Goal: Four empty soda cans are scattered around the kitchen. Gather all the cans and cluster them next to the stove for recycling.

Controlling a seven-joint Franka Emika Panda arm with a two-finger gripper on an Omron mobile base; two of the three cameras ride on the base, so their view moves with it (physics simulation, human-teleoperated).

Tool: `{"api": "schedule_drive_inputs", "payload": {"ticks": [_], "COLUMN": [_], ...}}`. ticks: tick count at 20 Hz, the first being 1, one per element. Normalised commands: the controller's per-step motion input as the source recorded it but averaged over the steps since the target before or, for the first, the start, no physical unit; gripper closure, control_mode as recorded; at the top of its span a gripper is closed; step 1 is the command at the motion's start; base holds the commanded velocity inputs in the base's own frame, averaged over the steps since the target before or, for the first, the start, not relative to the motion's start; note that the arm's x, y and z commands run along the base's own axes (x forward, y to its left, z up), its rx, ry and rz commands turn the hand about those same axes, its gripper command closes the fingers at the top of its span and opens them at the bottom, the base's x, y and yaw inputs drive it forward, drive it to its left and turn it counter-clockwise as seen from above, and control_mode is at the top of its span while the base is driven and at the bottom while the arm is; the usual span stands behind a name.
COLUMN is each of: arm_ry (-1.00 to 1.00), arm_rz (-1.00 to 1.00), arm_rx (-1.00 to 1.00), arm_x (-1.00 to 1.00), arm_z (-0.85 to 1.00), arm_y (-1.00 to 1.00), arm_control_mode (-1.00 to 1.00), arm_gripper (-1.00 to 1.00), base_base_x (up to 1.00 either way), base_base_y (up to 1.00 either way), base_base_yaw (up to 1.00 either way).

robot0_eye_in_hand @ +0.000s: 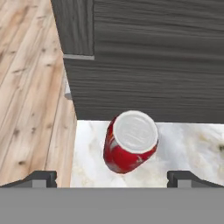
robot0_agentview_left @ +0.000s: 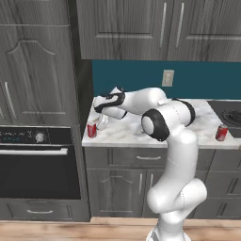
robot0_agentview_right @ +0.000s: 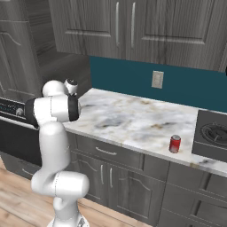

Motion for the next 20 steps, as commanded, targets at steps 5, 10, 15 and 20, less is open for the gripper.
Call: {"api": "schedule_drive_inputs", "payload": {"ticks": [5,10,15,20], "arm_ry": [-0.01,-0.01,-0.01,-0.01], "arm_rz": [0.0,0.0,0.0,0.0], "arm_rx": [0.01,0.01,0.0,0.01], "arm_x": [0.21,0.1,0.02,0.07], "arm_z": [-0.14,-0.09,-0.04,-0.1], "arm_y": [0.03,0.11,0.14,0.11], "arm_control_mode": [-1.0,-1.0,-1.0,-1.0], "arm_gripper": [-1.0,-1.0,-1.0,-1.0], "base_base_x": [0.0,0.0,0.0,0.0], "base_base_y": [0.0,0.0,0.0,0.0], "base_base_yaw": [0.0,0.0,0.0,0.0]}}
